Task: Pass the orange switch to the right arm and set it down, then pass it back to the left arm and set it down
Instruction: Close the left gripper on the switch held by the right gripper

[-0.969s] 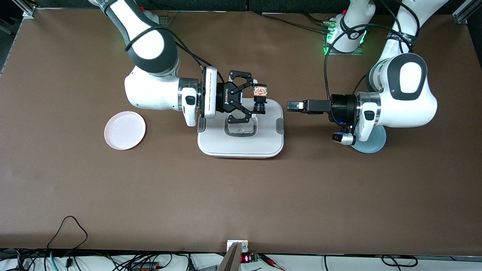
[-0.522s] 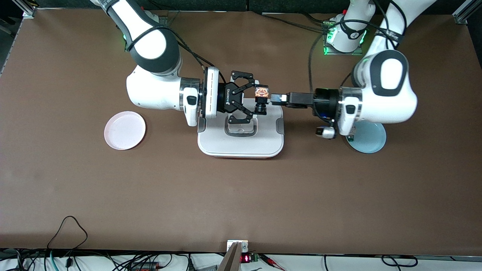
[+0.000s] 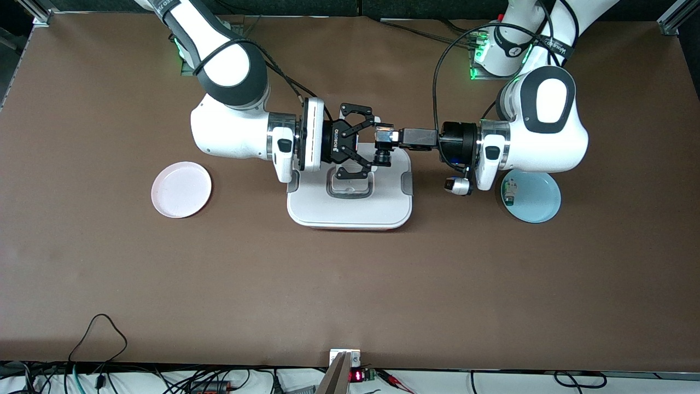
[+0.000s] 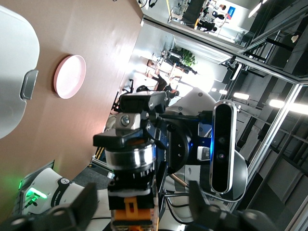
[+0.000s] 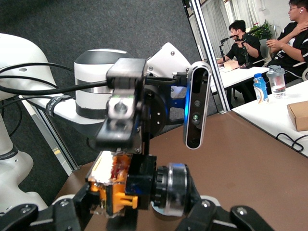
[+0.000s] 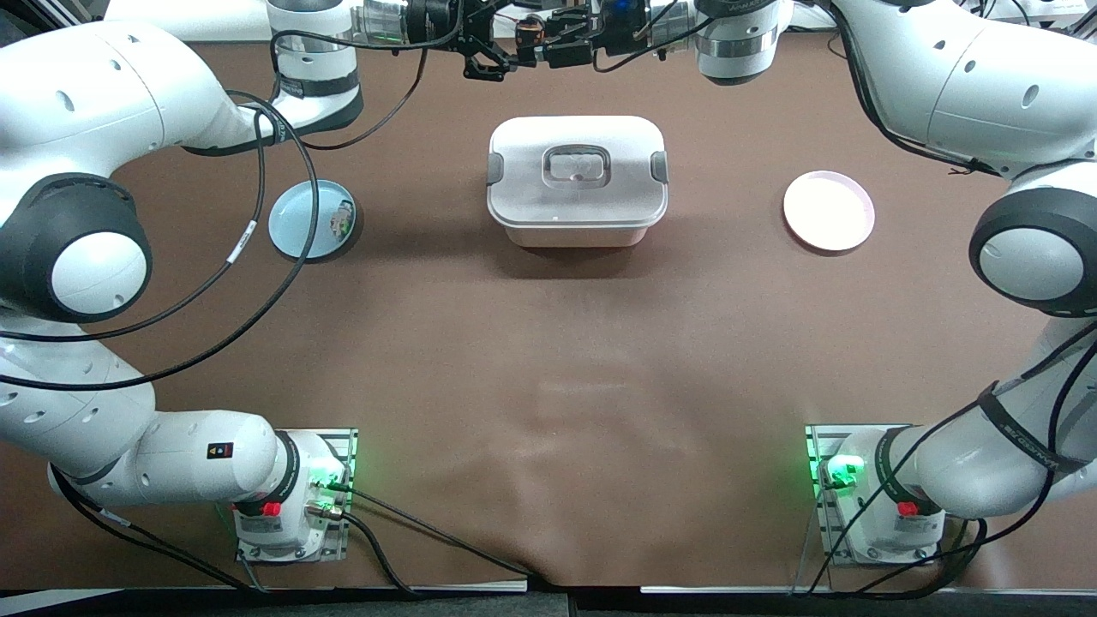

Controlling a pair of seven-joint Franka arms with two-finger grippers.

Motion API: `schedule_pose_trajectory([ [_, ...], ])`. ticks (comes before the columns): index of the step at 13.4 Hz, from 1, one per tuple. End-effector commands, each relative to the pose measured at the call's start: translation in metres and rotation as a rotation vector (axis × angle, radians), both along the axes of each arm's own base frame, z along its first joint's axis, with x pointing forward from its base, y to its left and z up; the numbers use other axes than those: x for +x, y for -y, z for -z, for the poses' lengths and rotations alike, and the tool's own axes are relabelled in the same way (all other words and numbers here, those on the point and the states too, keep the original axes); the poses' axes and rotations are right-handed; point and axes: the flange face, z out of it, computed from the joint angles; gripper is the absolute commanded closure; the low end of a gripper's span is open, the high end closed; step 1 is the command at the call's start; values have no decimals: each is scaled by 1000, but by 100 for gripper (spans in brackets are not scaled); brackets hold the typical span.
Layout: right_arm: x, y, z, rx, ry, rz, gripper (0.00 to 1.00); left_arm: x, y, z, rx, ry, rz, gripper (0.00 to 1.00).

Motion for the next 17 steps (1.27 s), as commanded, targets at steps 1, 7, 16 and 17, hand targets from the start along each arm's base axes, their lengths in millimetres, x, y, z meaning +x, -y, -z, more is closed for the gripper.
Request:
schedule_pose_trajectory([
  [1, 4, -5, -3, 21, 5, 22, 68, -15, 1, -10, -26, -18, 24, 42],
  [7, 4, -5, -3, 21, 3, 23, 68, -8, -34, -8, -48, -16, 63, 72],
  [16, 4, -5, -2, 20, 0, 24, 53, -9, -32, -8, -44, -30, 66, 100],
  [17, 3, -5, -2, 21, -12, 25, 1, -9, -33, -8, -45, -32, 64, 100],
])
